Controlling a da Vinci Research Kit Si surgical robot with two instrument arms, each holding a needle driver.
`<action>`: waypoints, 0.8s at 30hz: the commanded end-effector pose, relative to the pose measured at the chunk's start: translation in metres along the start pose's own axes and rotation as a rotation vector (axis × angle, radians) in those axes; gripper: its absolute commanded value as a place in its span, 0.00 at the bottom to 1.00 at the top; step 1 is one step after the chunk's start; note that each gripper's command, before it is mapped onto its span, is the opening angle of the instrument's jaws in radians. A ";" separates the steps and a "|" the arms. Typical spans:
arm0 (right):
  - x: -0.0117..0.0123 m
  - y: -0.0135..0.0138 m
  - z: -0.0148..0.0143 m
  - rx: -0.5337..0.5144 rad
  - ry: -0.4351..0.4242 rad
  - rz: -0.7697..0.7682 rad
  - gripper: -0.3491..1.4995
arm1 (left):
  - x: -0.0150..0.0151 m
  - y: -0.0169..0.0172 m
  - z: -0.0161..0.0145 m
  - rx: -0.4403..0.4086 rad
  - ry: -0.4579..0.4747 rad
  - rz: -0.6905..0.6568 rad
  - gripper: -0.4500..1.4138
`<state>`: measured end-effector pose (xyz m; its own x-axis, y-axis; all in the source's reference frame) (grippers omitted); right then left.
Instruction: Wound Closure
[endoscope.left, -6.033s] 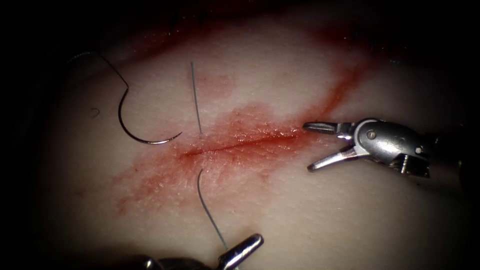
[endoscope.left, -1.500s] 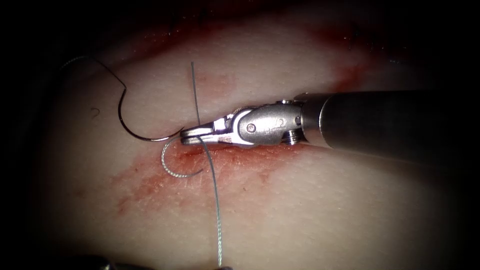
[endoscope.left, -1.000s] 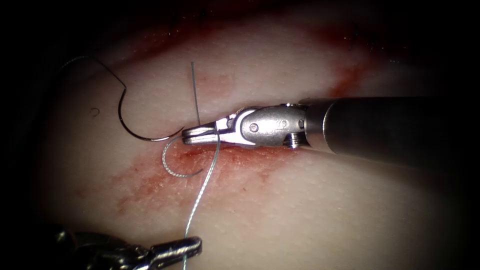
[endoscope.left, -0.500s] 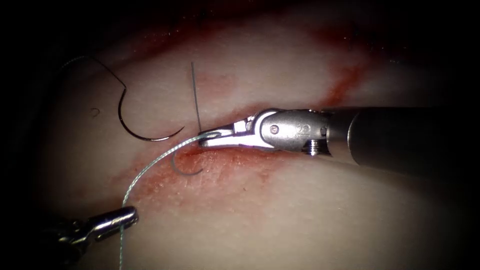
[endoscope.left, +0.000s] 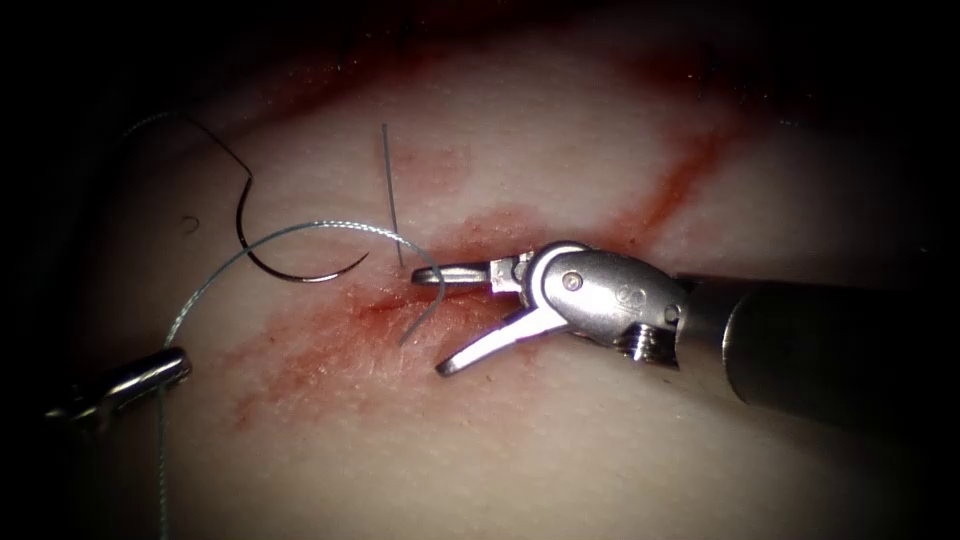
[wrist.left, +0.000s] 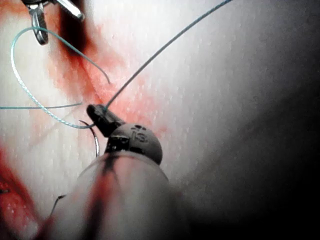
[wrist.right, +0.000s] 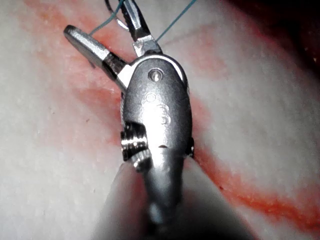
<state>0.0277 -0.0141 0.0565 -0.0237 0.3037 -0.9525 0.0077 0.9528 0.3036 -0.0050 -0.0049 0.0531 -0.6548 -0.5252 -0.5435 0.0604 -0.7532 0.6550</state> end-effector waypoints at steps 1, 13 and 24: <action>-0.0005 0.0002 0.0007 -0.014 -0.005 0.018 0.98 | -0.0003 0.0007 0.0007 0.000 0.000 0.001 0.00; -0.0008 0.0036 -0.0026 -0.021 -0.023 0.046 0.67 | -0.0023 0.0010 0.0009 -0.001 -0.009 0.005 0.00; -0.0059 0.0080 0.0012 -0.075 -0.046 0.002 0.00 | -0.0022 0.0010 0.0018 -0.010 0.061 0.081 0.00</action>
<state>0.0280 -0.0082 0.0639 0.0256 0.3112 -0.9500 -0.0707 0.9485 0.3088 -0.0045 -0.0037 0.0552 -0.5938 -0.6246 -0.5072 0.1327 -0.6978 0.7039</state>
